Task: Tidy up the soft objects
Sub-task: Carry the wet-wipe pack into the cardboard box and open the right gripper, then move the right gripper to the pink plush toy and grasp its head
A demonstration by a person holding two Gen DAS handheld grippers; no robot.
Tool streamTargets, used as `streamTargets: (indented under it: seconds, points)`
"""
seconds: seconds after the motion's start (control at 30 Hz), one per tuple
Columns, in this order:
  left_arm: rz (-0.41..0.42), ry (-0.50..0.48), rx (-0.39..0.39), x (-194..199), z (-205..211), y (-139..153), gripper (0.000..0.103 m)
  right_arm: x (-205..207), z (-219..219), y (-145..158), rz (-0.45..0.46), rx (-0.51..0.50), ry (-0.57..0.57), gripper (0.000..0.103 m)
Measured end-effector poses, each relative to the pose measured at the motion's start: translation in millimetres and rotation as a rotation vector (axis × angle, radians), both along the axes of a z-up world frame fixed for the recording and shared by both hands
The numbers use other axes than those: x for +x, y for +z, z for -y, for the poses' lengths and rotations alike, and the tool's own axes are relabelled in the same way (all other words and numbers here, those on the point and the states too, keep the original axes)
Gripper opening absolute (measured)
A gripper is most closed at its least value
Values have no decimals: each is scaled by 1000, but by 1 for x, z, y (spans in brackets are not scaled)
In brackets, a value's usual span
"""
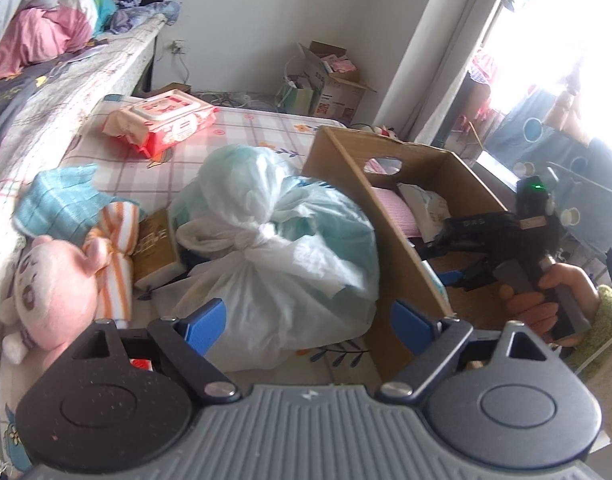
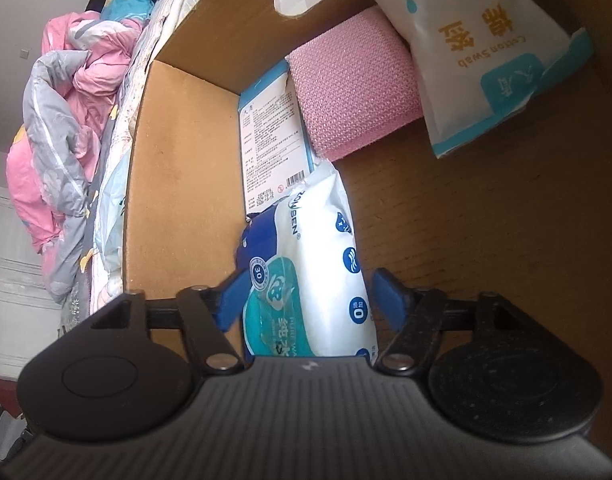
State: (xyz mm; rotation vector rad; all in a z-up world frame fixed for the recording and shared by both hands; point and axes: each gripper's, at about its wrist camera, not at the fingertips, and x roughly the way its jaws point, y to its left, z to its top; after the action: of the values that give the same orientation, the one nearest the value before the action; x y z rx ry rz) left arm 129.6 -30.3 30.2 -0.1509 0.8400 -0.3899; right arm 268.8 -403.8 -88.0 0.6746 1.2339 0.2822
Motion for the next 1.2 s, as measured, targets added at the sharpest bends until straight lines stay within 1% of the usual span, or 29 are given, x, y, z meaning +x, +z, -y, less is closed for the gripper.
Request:
streamTargets:
  seconds: [0.03, 0.07, 0.17, 0.27, 0.4, 0.53, 0.63, 0.7, 0.77, 0.9, 1.0, 1.1, 1.17, 1.2]
  points:
    - [1, 10, -3, -1, -5, -1, 92, -1, 1, 3, 8, -19, -5, 81]
    - [1, 20, -8, -3, -9, -1, 93, -1, 0, 6, 15, -42, -8, 82]
    - [7, 57, -18, -9, -23, -3, 94, -5, 0, 15, 38, -95, -17, 83]
    - [26, 97, 0, -15, -36, -3, 95, -9, -5, 30, 85, -163, -32, 83]
    - [43, 139, 17, -26, -55, -5, 95, -16, -12, 56, 163, -229, -56, 84]
    - [42, 179, 20, -35, -73, -9, 95, -26, -24, 87, 246, -284, -54, 84]
    - [40, 203, 25, -40, -83, -12, 95, -33, -38, 109, 311, -292, -32, 84]
    - [42, 218, 33, -42, -90, -13, 95, -39, -51, 120, 345, -276, -5, 84]
    - [52, 231, 43, -44, -97, -14, 95, -43, -68, 127, 367, -236, 33, 84]
    - [81, 256, 88, -39, -106, -16, 95, -46, -119, 138, 387, -104, 140, 84]
    - [112, 255, 153, -28, -109, -19, 95, -42, -169, 142, 391, -10, 250, 84]
    - [118, 247, 195, -10, -115, -25, 95, -32, -220, 140, 355, 78, 344, 83]
    - [108, 246, 201, 3, -122, -31, 94, -21, -253, 132, 287, 128, 385, 81]
    - [96, 247, 202, 10, -125, -33, 93, -16, -269, 126, 254, 140, 401, 76]
